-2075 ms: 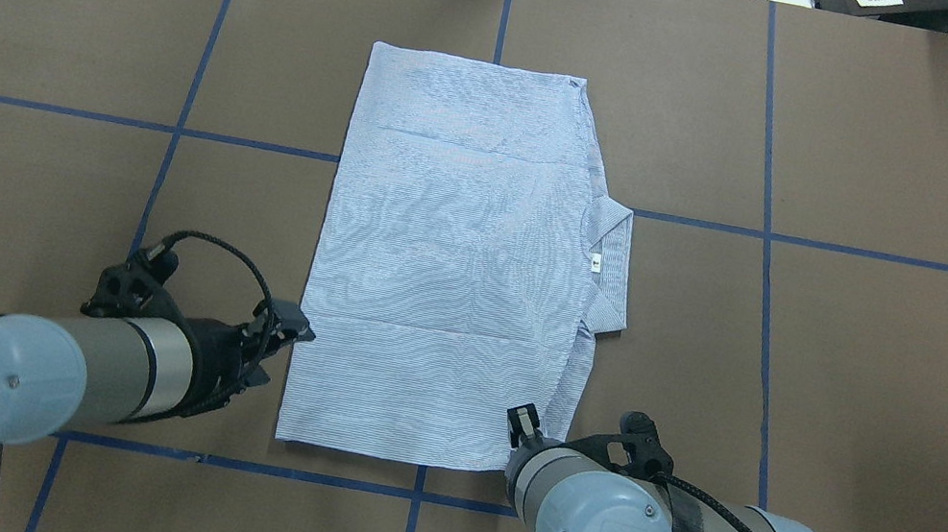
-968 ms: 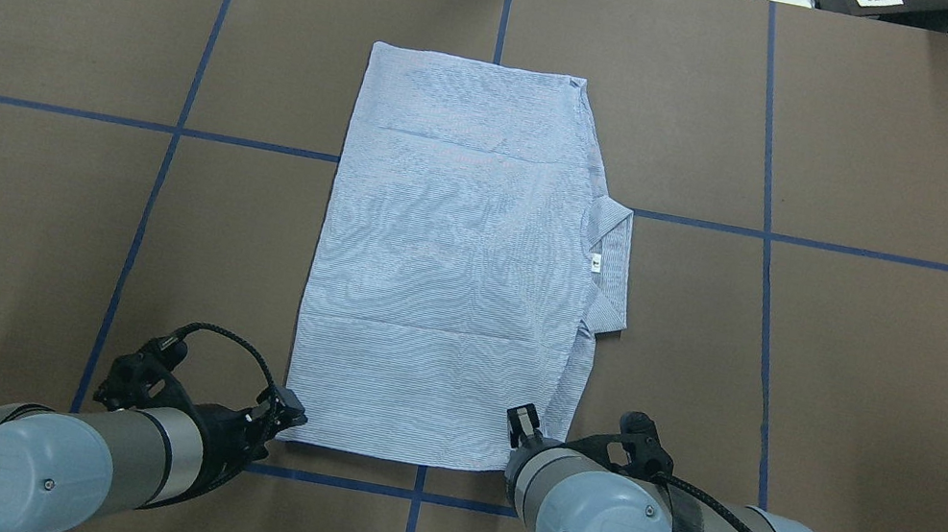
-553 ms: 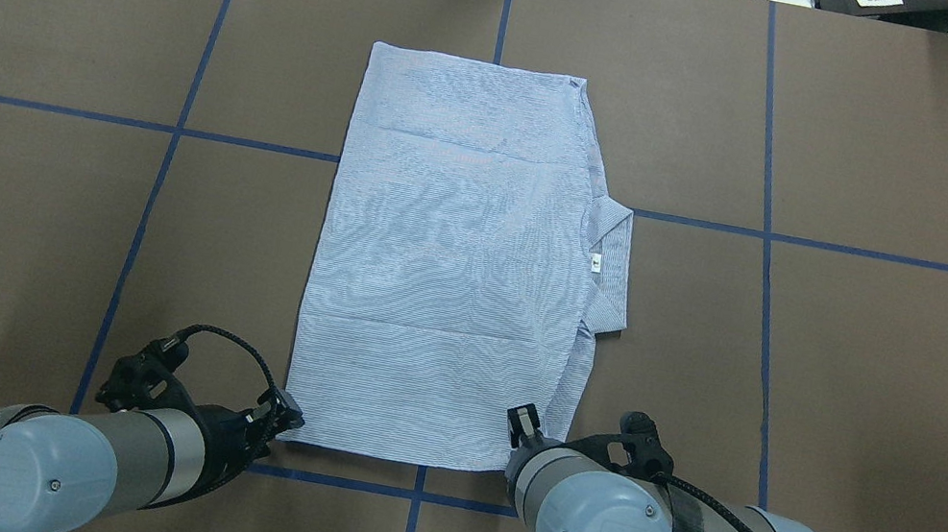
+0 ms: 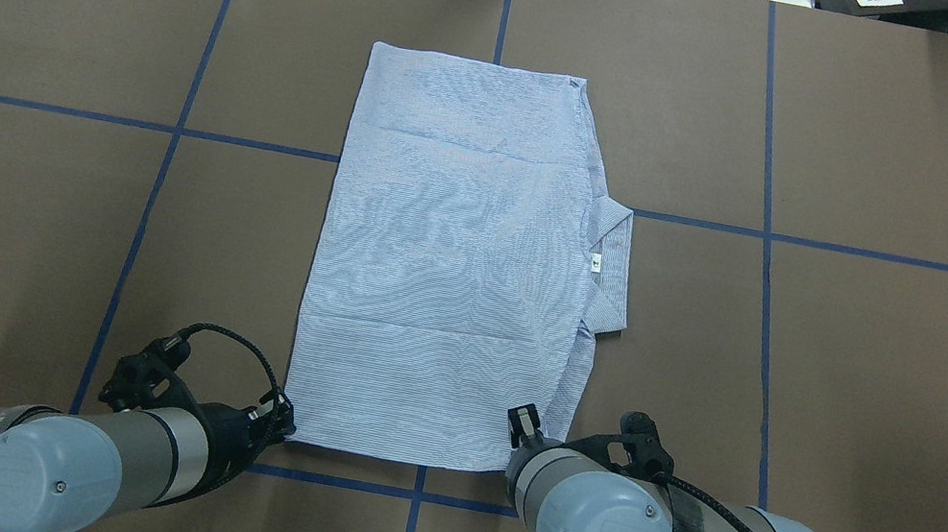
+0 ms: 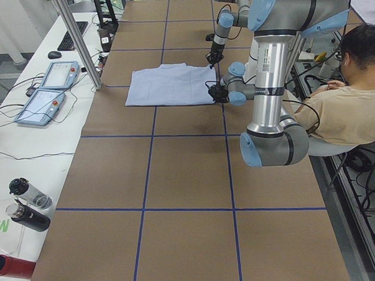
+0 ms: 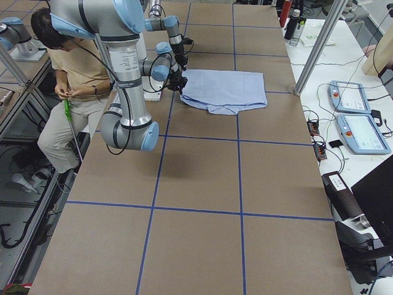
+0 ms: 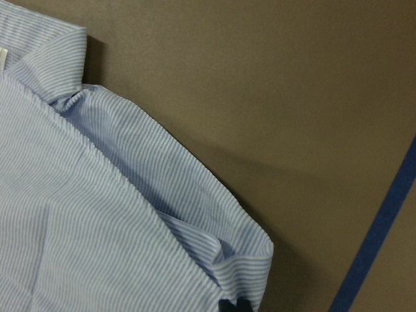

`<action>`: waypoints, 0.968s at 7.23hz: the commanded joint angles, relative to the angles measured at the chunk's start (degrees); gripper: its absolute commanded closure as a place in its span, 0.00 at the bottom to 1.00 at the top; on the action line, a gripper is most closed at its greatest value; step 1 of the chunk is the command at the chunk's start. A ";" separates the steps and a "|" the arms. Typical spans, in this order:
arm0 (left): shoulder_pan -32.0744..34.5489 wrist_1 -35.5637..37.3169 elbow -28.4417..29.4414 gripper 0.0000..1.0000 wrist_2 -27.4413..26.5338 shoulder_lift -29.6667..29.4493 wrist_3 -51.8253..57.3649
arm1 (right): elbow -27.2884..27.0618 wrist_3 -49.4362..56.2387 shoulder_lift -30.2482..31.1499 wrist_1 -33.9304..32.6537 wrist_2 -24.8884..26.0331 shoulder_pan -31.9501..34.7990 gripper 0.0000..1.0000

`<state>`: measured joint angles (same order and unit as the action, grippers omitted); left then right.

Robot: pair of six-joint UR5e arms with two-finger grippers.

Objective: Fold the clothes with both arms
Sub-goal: 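Grasp the near corners of the shirt with both grippers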

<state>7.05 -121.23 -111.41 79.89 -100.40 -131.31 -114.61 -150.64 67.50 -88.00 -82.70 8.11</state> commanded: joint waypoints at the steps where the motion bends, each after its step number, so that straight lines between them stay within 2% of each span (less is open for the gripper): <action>1: 0.07 0.03 -0.21 1.00 -0.17 -0.06 -0.08 | 0.00 0.00 0.18 -0.07 0.00 -0.11 1.00; 3: 0.59 0.03 -4.23 1.00 -0.08 0.20 0.00 | -0.09 -0.18 0.18 -0.07 0.43 -0.29 1.00; 4: 0.77 0.11 -8.96 1.00 0.26 0.98 0.00 | -2.61 -0.18 0.44 -0.07 0.44 -0.03 1.00; 5: 0.86 0.20 -13.18 1.00 0.44 1.95 0.09 | -8.56 -0.18 2.27 -3.29 0.53 0.24 1.00; 6: 0.95 3.25 -17.40 1.00 1.49 1.78 0.79 | -12.97 -0.18 1.33 -7.58 0.00 2.15 1.00; 7: 4.43 7.72 -19.27 1.00 6.63 0.65 1.06 | -15.45 0.00 0.28 -10.84 -0.09 3.91 1.00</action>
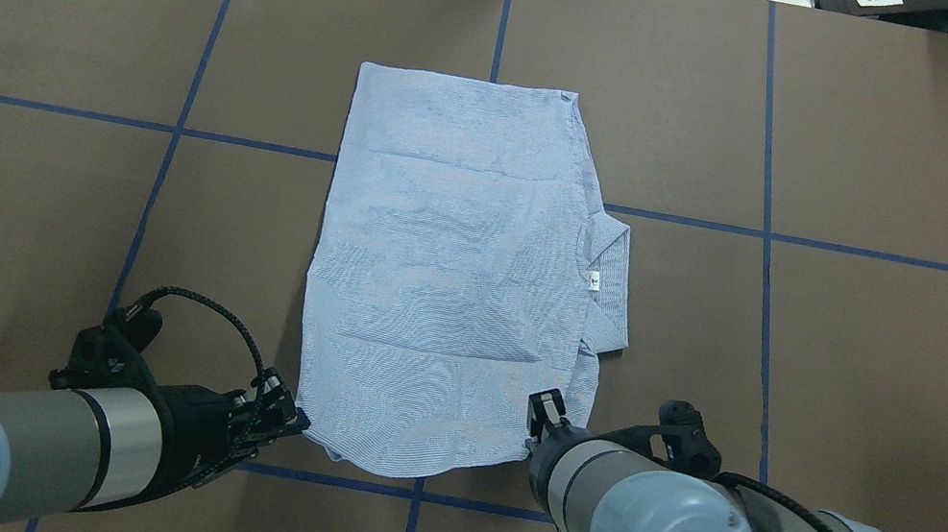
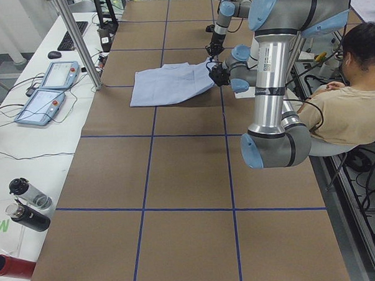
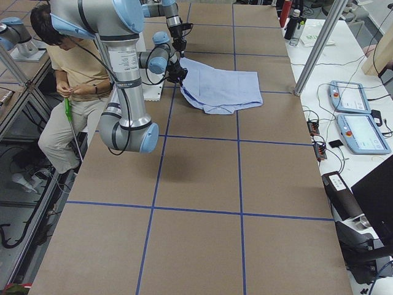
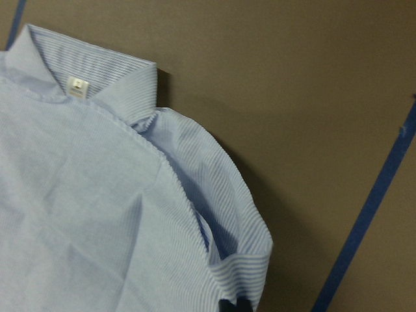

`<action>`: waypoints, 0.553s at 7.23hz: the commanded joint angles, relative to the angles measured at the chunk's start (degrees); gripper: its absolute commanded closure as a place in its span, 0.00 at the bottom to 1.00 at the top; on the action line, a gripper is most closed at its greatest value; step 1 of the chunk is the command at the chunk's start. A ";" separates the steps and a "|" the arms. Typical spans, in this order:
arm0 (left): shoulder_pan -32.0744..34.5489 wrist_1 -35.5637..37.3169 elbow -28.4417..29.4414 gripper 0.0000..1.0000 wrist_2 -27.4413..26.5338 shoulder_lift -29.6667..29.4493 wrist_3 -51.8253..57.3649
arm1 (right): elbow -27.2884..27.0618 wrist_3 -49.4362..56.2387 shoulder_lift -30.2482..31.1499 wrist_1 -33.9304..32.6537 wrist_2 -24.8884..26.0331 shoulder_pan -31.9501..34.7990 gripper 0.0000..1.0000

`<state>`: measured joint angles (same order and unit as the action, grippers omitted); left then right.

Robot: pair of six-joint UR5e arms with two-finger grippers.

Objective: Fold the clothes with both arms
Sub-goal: 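Lift the near edge with both grippers and fold it toward the far edge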

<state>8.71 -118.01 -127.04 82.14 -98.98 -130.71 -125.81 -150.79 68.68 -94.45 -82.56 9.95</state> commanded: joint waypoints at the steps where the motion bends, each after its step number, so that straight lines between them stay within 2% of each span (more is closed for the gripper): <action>1: 8.28 5.24 -2.96 1.00 9.04 -4.00 3.84 | -3.49 0.66 -2.40 -4.60 -1.63 5.39 1.00; 2: 11.82 6.38 -2.00 1.00 10.04 -5.86 7.71 | -2.52 1.45 -3.46 -4.34 -5.64 10.65 1.00; 3: 14.55 6.48 0.62 1.00 11.18 -7.97 9.23 | 2.71 3.63 -7.38 -3.99 -9.69 14.88 1.00; 4: 18.06 6.48 4.31 1.00 14.15 -10.86 10.55 | 8.68 6.44 -11.25 -3.81 -11.55 18.83 1.00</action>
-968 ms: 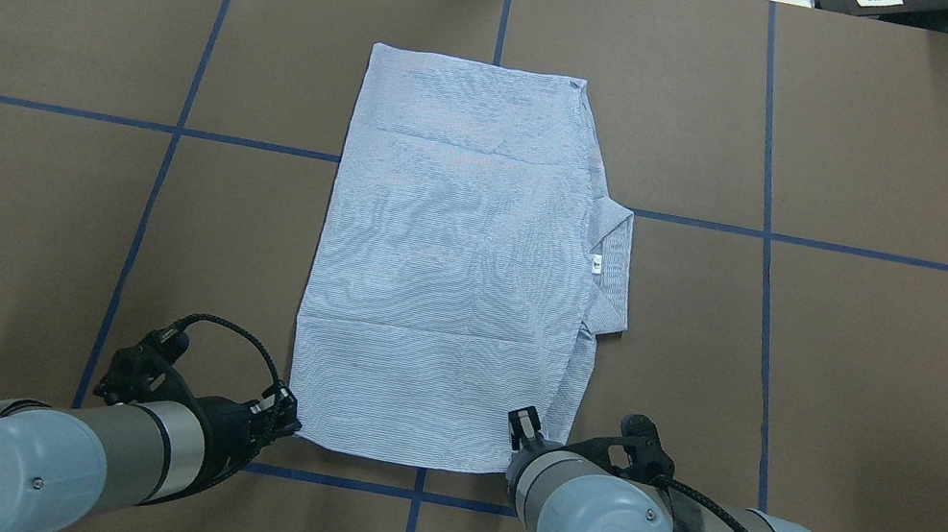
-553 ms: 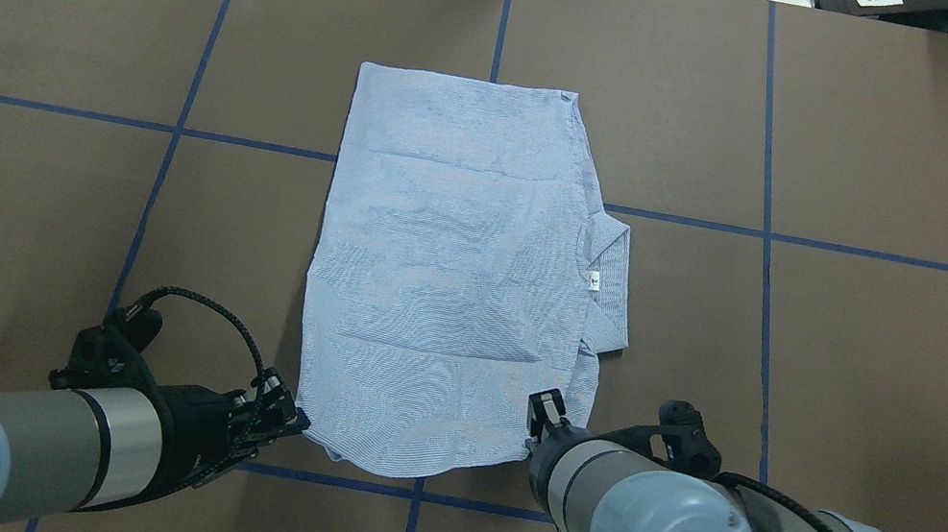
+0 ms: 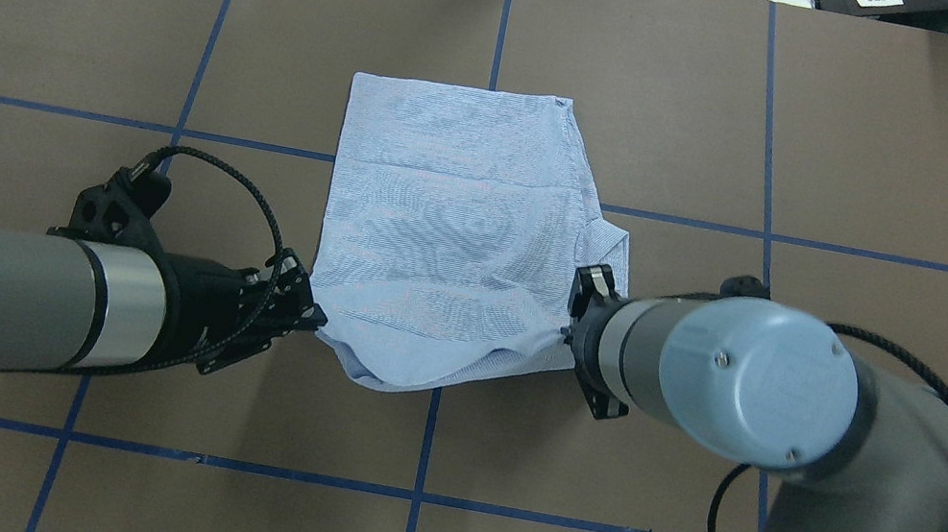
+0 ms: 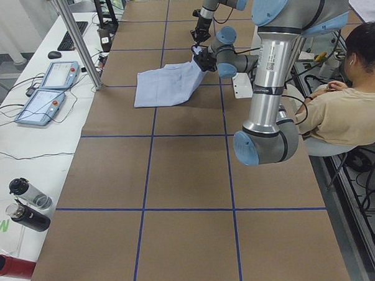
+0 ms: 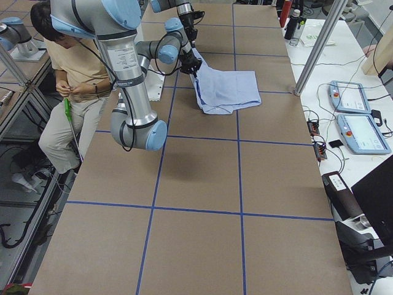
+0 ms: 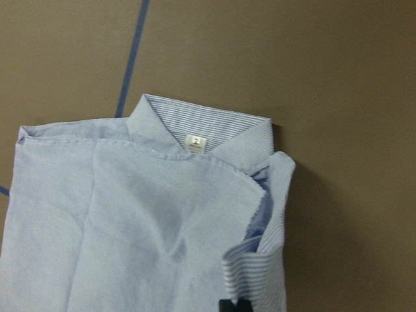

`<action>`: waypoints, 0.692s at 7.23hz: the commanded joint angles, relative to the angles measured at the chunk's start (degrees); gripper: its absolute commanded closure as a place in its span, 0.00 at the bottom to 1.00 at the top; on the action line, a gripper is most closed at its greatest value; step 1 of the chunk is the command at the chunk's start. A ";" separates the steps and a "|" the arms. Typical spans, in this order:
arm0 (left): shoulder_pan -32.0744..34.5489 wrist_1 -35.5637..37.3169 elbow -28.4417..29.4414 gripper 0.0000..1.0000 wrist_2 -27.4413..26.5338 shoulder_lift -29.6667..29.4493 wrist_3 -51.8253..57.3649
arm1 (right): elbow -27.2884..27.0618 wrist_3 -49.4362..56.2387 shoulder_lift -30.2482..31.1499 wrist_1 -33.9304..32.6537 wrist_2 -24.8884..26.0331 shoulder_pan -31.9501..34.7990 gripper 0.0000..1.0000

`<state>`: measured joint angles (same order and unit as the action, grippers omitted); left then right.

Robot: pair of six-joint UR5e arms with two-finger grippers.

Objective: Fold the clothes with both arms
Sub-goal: 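Lift the near edge with both grippers and fold it toward the far edge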

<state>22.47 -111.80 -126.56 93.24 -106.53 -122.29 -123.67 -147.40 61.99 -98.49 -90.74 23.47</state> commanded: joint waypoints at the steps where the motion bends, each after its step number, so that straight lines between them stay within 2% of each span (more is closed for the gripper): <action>1: 8.08 0.35 6.91 1.00 5.35 -5.60 4.58 | 9.47 5.78 -6.25 0.22 -5.31 8.32 1.00; 2: 11.25 0.01 9.81 1.00 6.68 -6.75 6.86 | 12.28 8.24 -7.92 0.22 -7.06 10.87 1.00; 4: 15.83 -0.70 16.58 1.00 6.96 -10.35 10.65 | 23.06 10.62 -15.02 0.57 -8.40 13.08 1.00; 5: 17.59 -1.05 20.52 1.00 6.96 -12.46 12.58 | 28.17 11.95 -15.75 6.06 -9.53 14.92 1.00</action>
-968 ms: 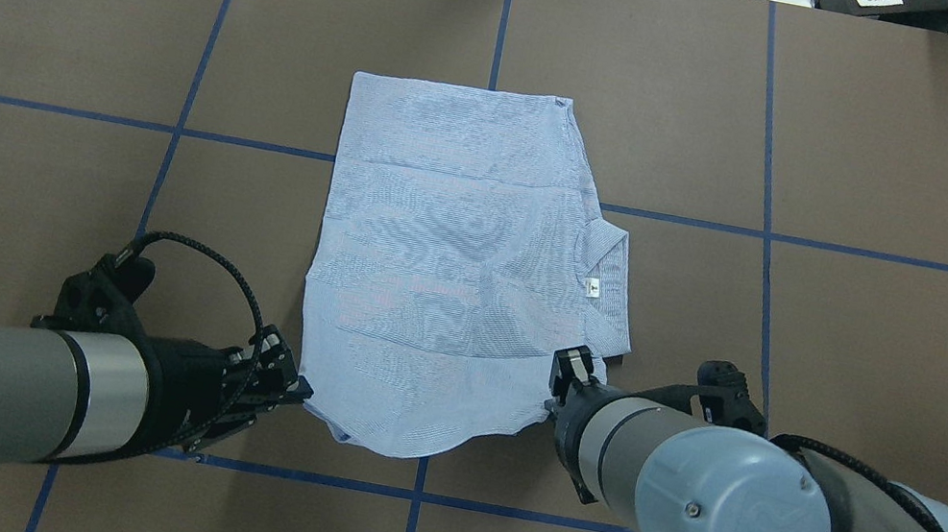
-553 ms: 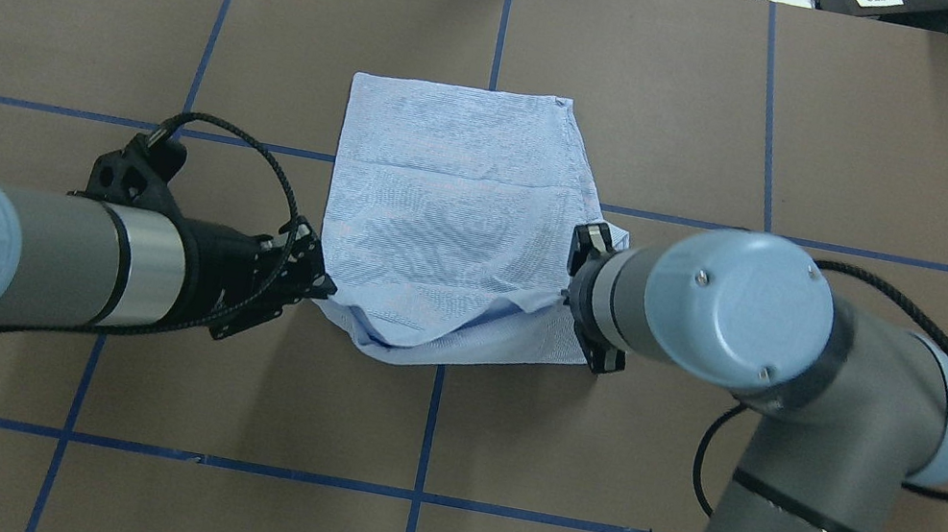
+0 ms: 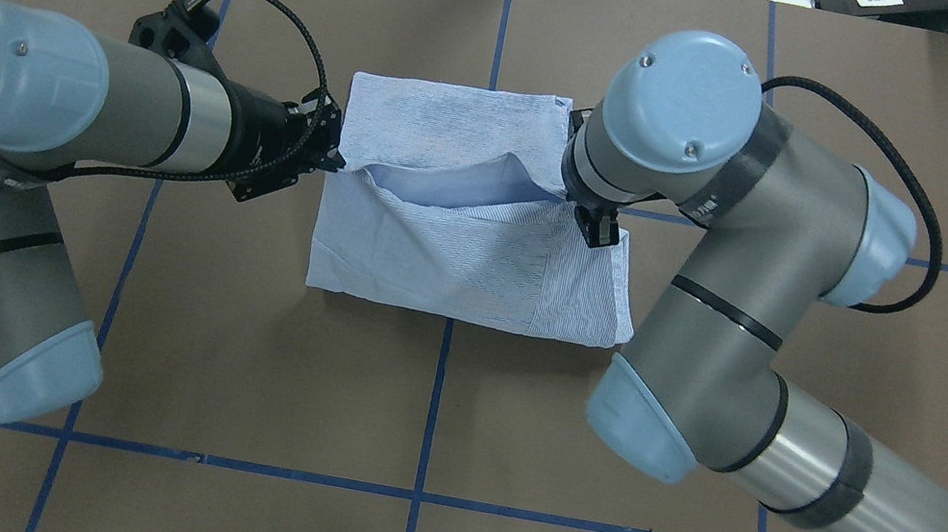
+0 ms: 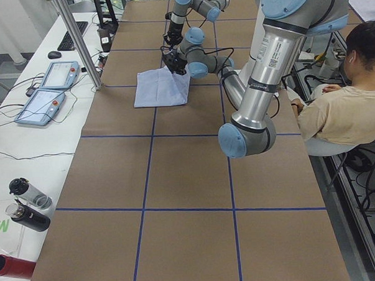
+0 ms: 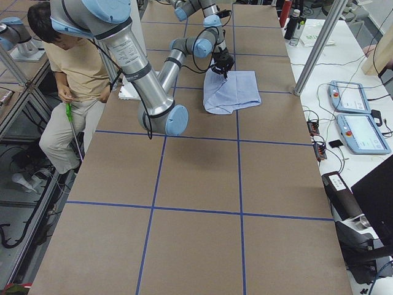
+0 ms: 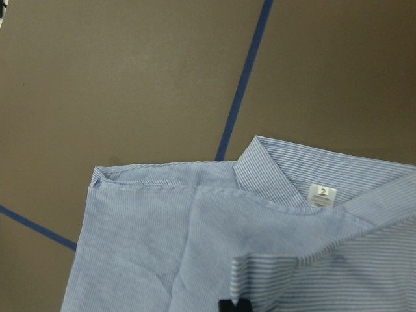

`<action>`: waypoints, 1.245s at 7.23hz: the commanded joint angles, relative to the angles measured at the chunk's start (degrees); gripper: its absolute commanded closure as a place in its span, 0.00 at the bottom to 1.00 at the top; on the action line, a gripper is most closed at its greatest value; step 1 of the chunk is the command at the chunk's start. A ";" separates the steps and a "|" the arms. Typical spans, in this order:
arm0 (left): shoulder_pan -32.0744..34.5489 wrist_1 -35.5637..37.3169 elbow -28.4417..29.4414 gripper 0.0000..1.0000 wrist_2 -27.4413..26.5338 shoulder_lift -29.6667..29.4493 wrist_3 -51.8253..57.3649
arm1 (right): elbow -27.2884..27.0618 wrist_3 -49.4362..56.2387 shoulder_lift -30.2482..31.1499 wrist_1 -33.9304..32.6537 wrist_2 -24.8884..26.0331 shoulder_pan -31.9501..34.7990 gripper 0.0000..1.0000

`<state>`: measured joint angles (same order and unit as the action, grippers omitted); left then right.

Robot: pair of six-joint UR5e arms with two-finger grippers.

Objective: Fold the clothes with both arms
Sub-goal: 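Lift the near edge with both grippers and fold it toward the far edge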

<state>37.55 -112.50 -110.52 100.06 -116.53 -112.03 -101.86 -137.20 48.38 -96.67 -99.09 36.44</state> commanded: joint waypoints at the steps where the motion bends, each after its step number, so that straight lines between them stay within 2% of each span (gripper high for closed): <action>1: 3.92 -4.88 10.18 1.00 0.13 -4.13 2.78 | 10.76 2.02 -2.50 9.17 -2.67 3.53 1.00; 2: 4.45 -9.54 15.63 1.00 0.13 -5.54 3.22 | 13.85 4.03 -4.24 9.57 -2.77 4.24 1.00; 4: 5.42 -11.95 22.16 1.00 0.05 -8.87 3.66 | 17.12 5.70 -5.48 9.84 -2.86 4.51 1.00; 5: 5.43 -13.87 25.59 1.00 -0.04 -10.46 4.01 | 20.70 6.33 -7.75 10.10 -2.78 4.69 1.00; 8: 5.43 -23.01 38.76 1.00 -0.57 -14.32 4.36 | 31.78 9.30 -10.66 19.57 -3.04 6.70 1.00; 9: 5.51 -25.81 43.85 0.95 -2.57 -16.86 5.06 | 36.69 11.76 -11.37 24.20 -4.08 7.58 1.00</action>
<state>43.00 -134.96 -72.81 99.11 -130.62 -107.58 -70.86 -128.19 38.12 -77.34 -102.31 42.95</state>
